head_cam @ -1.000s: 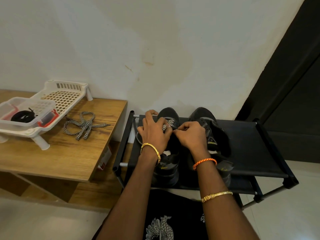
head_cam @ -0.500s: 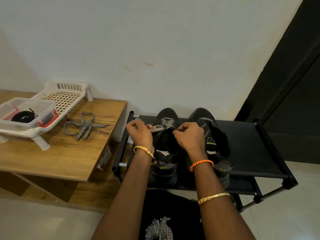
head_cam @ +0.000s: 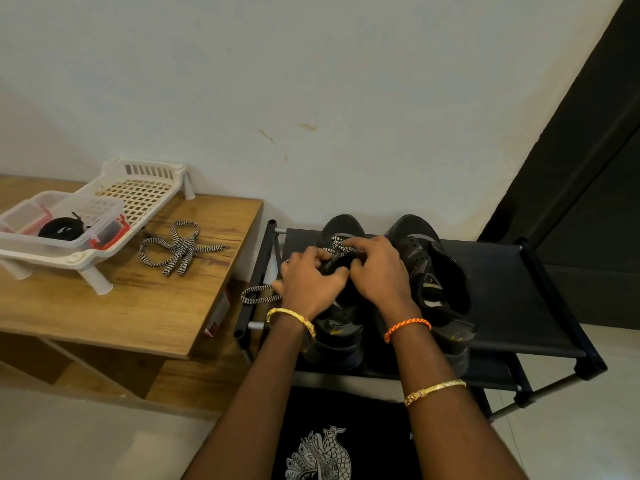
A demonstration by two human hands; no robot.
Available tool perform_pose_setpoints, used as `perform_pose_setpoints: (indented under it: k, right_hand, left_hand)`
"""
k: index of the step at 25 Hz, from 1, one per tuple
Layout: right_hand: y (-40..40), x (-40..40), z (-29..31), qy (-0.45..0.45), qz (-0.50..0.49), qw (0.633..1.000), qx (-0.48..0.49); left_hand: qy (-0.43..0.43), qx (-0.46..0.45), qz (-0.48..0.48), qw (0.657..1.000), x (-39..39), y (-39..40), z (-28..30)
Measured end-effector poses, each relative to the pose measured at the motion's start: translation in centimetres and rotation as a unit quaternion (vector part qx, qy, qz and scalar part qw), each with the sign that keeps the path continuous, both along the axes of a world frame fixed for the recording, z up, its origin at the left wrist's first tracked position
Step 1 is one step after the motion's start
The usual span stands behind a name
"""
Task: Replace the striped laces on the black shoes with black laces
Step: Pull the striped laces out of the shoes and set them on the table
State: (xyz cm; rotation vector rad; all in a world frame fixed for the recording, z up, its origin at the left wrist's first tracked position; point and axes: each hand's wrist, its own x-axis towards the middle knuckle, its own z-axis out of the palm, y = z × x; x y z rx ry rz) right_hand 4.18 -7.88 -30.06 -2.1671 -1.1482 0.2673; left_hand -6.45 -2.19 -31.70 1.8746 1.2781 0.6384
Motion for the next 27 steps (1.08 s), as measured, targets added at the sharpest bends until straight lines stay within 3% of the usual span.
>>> perform_pose_setpoints:
  k: [2,8,14,17,19,20,22,23,24,26,27]
  right_hand:
    - [0.4,-0.1,-0.3,-0.044,0.021,0.999,-0.017]
    - [1.5,-0.3,-1.1,-0.081,-0.009,0.997,-0.01]
    - [1.7,-0.5,-1.7,-0.094,-0.013,0.994,0.058]
    - [1.9,-0.4,-2.0,0.006,-0.072,0.993,0.091]
    - [2.2,-0.1,-1.6,0.138,-0.151,0.969,0.135]
    - [2.3,0.3,-1.2,0.246,-0.2,0.933,0.173]
    - [2.2,1.1,-0.6,0.467,-0.271,0.812,0.22]
    - [2.0,1.4,-0.5,0.529,-0.283,0.769,0.22]
    - [1.8,1.5,-0.6,0.555,-0.281,0.755,0.208]
    - [1.7,1.5,-0.3,0.538,-0.239,0.785,0.191]
    - [1.7,1.3,-0.2,0.483,-0.208,0.827,0.199]
  left_hand:
    - [-0.035,-0.046,-0.008,0.998,0.2,0.4,-0.5]
    - [-0.05,0.045,0.049,0.997,0.6,0.6,-0.9]
    - [-0.065,0.077,0.083,0.991,0.6,0.0,-0.8]
    - [-0.053,0.073,0.092,0.992,0.7,0.0,-1.0]
    - [-0.06,0.067,0.098,0.991,0.7,0.1,-1.1]
    - [-0.065,0.063,0.101,0.991,0.6,0.1,-1.2]
    - [-0.078,0.048,0.1,0.991,0.7,0.2,-1.3]
    - [-0.086,0.035,0.099,0.991,0.7,0.2,-1.3]
    - [-0.095,0.021,0.098,0.99,0.7,0.3,-1.4]
    - [-0.103,0.0,0.096,0.99,0.7,0.4,-1.5]
    - [-0.105,-0.006,0.094,0.99,0.7,0.5,-1.5]
